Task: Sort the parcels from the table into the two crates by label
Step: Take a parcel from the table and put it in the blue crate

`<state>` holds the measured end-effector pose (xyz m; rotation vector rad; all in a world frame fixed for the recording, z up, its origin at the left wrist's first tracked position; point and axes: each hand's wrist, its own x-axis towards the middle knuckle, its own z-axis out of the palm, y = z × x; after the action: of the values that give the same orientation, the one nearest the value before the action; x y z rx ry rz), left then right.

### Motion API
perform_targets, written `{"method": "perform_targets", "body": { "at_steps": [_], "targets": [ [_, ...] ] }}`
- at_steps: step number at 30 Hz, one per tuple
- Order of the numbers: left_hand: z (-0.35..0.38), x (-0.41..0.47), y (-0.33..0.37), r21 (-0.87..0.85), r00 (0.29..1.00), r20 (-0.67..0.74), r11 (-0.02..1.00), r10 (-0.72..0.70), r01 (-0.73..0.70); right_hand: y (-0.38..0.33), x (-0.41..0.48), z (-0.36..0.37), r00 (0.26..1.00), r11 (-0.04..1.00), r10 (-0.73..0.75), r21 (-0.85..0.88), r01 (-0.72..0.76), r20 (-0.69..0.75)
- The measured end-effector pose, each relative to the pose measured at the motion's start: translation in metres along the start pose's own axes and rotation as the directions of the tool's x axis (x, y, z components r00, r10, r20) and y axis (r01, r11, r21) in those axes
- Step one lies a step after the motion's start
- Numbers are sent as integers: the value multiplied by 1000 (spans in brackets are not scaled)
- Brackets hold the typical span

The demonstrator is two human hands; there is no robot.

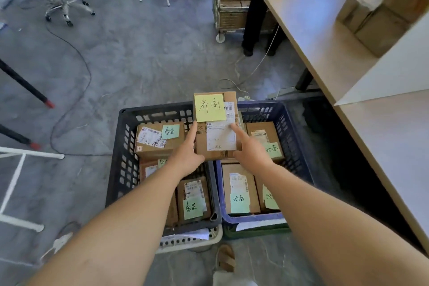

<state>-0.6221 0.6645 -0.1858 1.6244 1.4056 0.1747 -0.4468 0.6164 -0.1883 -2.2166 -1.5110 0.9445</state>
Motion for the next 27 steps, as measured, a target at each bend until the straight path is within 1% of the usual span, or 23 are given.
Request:
{"method": "perform_targets", "body": {
  "at_steps": [2, 5, 10, 16, 19, 22, 27],
  "targets": [
    [20, 6, 0, 60, 1000, 31, 998, -7, 5, 23, -4, 5, 999, 999, 42, 14, -42, -17],
    [57, 17, 0, 103, 994, 108, 995, -24, 13, 64, -10, 13, 994, 993, 105, 60, -104, -16],
    [116, 37, 6, 190, 968, 216, 978, -126, 85, 129, -5, 12, 982, 979, 170, 105, -178, 79],
    [177, 91, 25, 191, 947, 255, 971, -193, 147, 197, 39, -10, 972, 974, 197, 82, -209, 131],
    [203, 104, 30, 194, 941, 261, 967, -213, 165, 225, 53, -16, 966, 972, 205, 86, -220, 158],
    [217, 95, 26, 197, 932, 255, 958, -257, 210, 239, 52, -11, 953, 974, 201, 57, -219, 228],
    [216, 80, 5, 279, 908, 234, 919, -347, 280, 238, 44, 20, 934, 978, 169, 64, -199, 314]
  ]
}}
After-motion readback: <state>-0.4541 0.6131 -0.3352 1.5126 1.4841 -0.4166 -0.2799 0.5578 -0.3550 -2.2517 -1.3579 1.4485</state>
